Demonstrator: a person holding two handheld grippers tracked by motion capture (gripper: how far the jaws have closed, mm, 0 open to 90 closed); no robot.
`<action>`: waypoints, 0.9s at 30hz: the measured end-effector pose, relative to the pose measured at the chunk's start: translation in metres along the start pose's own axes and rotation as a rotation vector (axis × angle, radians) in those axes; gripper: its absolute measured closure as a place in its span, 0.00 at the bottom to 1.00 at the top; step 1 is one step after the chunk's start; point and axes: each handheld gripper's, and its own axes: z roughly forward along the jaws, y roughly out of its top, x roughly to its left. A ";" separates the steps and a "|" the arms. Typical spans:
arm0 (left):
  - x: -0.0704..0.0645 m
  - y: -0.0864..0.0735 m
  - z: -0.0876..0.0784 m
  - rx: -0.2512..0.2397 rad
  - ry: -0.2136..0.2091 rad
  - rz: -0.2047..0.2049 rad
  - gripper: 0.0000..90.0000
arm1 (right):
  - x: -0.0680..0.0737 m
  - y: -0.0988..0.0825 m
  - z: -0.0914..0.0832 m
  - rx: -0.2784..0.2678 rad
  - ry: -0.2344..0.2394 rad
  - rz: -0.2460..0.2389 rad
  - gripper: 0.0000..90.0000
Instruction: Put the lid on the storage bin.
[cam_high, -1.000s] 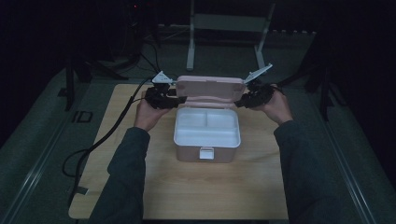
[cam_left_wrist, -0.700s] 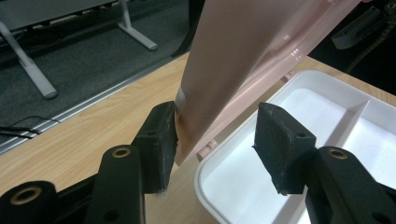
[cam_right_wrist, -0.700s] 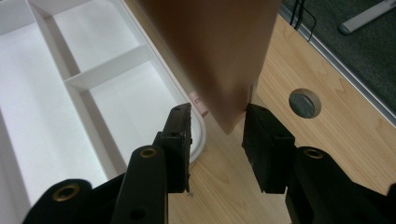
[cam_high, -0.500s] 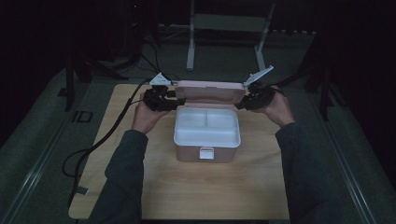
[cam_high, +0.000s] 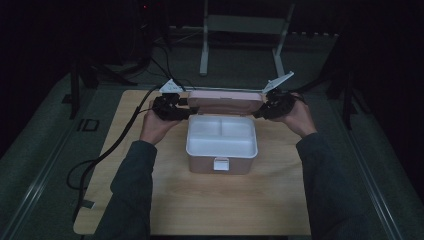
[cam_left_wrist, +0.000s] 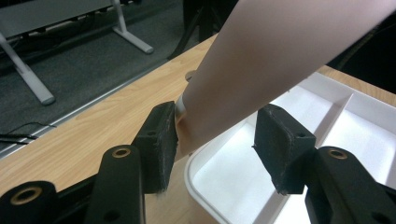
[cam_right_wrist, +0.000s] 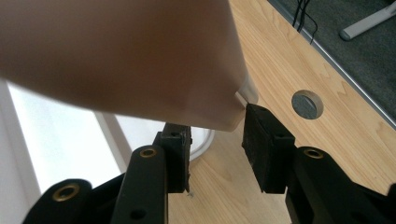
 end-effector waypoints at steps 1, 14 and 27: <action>0.000 0.000 0.000 0.000 0.000 0.002 0.54 | 0.000 0.000 0.000 0.000 0.001 -0.004 0.69; -0.004 -0.001 -0.007 -0.007 -0.012 0.020 0.54 | 0.003 0.002 -0.006 -0.010 -0.002 -0.022 0.68; -0.008 -0.002 -0.011 0.000 -0.024 0.038 0.53 | 0.008 -0.001 -0.009 -0.003 0.017 -0.033 0.66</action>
